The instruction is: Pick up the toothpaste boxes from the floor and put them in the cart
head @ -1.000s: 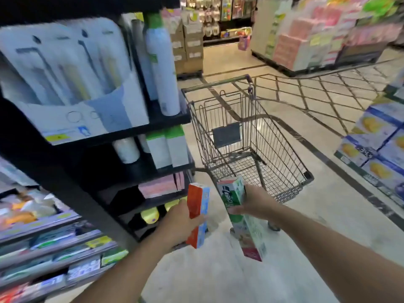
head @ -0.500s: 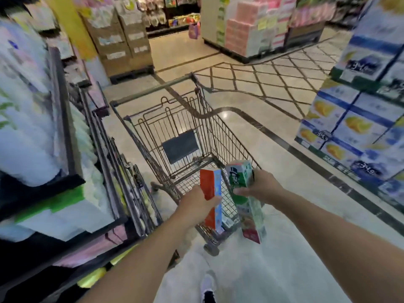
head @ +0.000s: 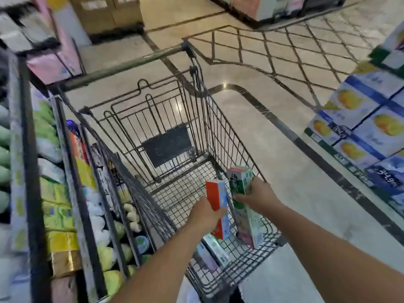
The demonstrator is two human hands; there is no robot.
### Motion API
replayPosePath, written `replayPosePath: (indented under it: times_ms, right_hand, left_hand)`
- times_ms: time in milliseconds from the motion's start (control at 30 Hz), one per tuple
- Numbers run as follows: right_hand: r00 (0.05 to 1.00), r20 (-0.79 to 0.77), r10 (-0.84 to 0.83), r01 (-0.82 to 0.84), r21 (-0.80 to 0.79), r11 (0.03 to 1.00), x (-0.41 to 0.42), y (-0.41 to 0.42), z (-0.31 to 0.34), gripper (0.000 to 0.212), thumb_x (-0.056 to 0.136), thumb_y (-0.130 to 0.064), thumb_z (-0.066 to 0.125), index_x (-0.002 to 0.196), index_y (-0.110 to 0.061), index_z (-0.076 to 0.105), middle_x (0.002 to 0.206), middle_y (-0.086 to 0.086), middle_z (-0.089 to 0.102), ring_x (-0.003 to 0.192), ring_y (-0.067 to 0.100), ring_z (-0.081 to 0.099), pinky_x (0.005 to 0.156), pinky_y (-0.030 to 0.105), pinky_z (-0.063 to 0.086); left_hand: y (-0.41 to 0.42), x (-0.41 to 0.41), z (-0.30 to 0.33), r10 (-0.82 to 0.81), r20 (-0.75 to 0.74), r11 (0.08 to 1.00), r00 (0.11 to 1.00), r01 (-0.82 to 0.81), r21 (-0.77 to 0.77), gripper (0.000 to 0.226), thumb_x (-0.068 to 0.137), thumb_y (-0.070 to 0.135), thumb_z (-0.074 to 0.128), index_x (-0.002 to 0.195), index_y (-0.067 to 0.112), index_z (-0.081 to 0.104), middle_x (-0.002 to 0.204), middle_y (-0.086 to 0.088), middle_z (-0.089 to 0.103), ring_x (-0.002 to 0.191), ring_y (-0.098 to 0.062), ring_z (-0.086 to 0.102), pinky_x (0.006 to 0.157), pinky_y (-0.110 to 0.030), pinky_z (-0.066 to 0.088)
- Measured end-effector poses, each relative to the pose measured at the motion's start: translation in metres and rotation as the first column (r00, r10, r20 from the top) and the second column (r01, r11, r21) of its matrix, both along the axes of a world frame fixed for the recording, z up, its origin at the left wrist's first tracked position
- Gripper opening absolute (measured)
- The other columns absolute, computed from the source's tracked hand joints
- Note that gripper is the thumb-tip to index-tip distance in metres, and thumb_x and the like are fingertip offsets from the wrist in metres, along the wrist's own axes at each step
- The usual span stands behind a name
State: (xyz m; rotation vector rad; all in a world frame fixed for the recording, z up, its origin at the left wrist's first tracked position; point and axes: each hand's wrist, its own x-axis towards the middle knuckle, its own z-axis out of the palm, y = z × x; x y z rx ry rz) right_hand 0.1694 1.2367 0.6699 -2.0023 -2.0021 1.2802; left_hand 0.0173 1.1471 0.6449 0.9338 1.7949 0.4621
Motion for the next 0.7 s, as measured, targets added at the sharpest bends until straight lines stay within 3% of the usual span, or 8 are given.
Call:
replayPosePath:
  times_ms: [100, 233, 300, 367, 433, 500, 567, 700]
  right_hand:
    - [0.997, 0.062, 0.045, -0.041, -0.061, 0.997, 0.0, 0.026, -0.055, 0.041, 0.077, -0.032, 0.081, 0.095, -0.007, 0.054, 0.085, 0.004, 0.064, 0.068, 0.013, 0.062, 0.047, 0.021, 0.045]
    - [0.989, 0.105, 0.107, -0.092, -0.137, 0.986, 0.003, 0.043, -0.131, 0.035, 0.078, -0.033, 0.079, 0.086, -0.007, 0.058, 0.078, 0.004, 0.065, 0.063, 0.014, 0.065, 0.051, 0.026, 0.056]
    - [0.982, 0.129, 0.141, -0.12, -0.156, 0.98, 0.003, 0.046, -0.159, 0.035, 0.079, -0.032, 0.079, 0.08, -0.002, 0.06, 0.071, 0.01, 0.066, 0.056, 0.018, 0.064, 0.049, 0.028, 0.056]
    - [0.971, 0.152, 0.187, -0.158, -0.182, 0.97, 0.002, 0.046, -0.185, 0.039, 0.079, -0.033, 0.079, 0.073, 0.0, 0.059, 0.07, 0.015, 0.066, 0.057, 0.025, 0.064, 0.056, 0.037, 0.057]
    - [0.96, 0.172, 0.22, -0.181, -0.221, 0.958, 0.002, 0.045, -0.207, 0.04, 0.079, -0.036, 0.079, 0.069, -0.01, 0.051, 0.065, 0.008, 0.058, 0.052, 0.018, 0.054, 0.053, 0.031, 0.049]
    - [0.939, 0.191, 0.287, -0.237, -0.245, 0.94, -0.002, 0.044, -0.225, 0.04, 0.079, -0.042, 0.078, 0.076, -0.012, 0.051, 0.073, 0.005, 0.055, 0.057, 0.016, 0.051, 0.053, 0.028, 0.043]
    - [0.921, 0.196, 0.338, -0.281, -0.269, 0.921, -0.009, 0.043, -0.24, 0.05, 0.079, -0.045, 0.076, 0.097, -0.003, 0.056, 0.084, 0.01, 0.061, 0.072, 0.022, 0.061, 0.058, 0.03, 0.047]
    - [0.882, 0.223, 0.414, -0.342, -0.3, 0.89, -0.023, 0.038, -0.254, 0.058, 0.082, -0.048, 0.072, 0.112, -0.002, 0.054, 0.103, 0.015, 0.064, 0.096, 0.03, 0.063, 0.073, 0.033, 0.047]
  left_hand:
    - [0.019, 0.005, -0.053, 0.087, 0.002, 0.993, 0.996, -0.086, -0.082, 0.048, 0.086, 0.045, 0.07, 0.116, 0.015, 0.048, 0.107, -0.001, 0.065, 0.091, -0.021, 0.066, 0.081, -0.041, 0.058]
    - [0.027, 0.018, -0.123, 0.125, 0.016, 0.977, 0.992, -0.12, -0.174, 0.051, 0.089, 0.039, 0.069, 0.125, 0.012, 0.046, 0.106, -0.005, 0.063, 0.084, -0.018, 0.059, 0.058, -0.022, 0.043]
    - [0.028, 0.025, -0.151, 0.105, 0.027, 0.969, 0.994, -0.096, -0.227, 0.048, 0.091, 0.04, 0.066, 0.124, 0.011, 0.045, 0.105, -0.01, 0.063, 0.084, -0.021, 0.058, 0.062, -0.027, 0.044]
    - [0.027, 0.034, -0.175, 0.072, 0.037, 0.958, 0.997, -0.059, -0.28, 0.037, 0.094, 0.04, 0.062, 0.112, 0.013, 0.044, 0.093, -0.005, 0.059, 0.084, -0.023, 0.057, 0.068, -0.033, 0.046]
    - [0.026, 0.041, -0.193, 0.061, 0.042, 0.944, 0.997, -0.044, -0.327, 0.03, 0.096, 0.04, 0.06, 0.091, 0.015, 0.044, 0.078, -0.002, 0.049, 0.074, -0.022, 0.051, 0.066, -0.037, 0.042]
    - [0.023, 0.047, -0.209, 0.047, 0.036, 0.933, 0.998, -0.031, -0.36, 0.035, 0.097, 0.039, 0.059, 0.081, 0.013, 0.043, 0.071, -0.004, 0.043, 0.066, -0.021, 0.045, 0.061, -0.034, 0.036]
    - [0.021, 0.051, -0.22, 0.029, 0.033, 0.926, 0.999, -0.014, -0.378, 0.033, 0.098, 0.038, 0.057, 0.083, 0.01, 0.048, 0.071, -0.006, 0.045, 0.063, -0.022, 0.045, 0.06, -0.032, 0.035]
    - [0.018, 0.053, -0.234, 0.012, -0.012, 0.925, 1.0, -0.015, -0.38, 0.03, 0.1, 0.033, 0.054, 0.088, 0.006, 0.058, 0.071, -0.006, 0.048, 0.072, -0.025, 0.05, 0.06, -0.031, 0.034]
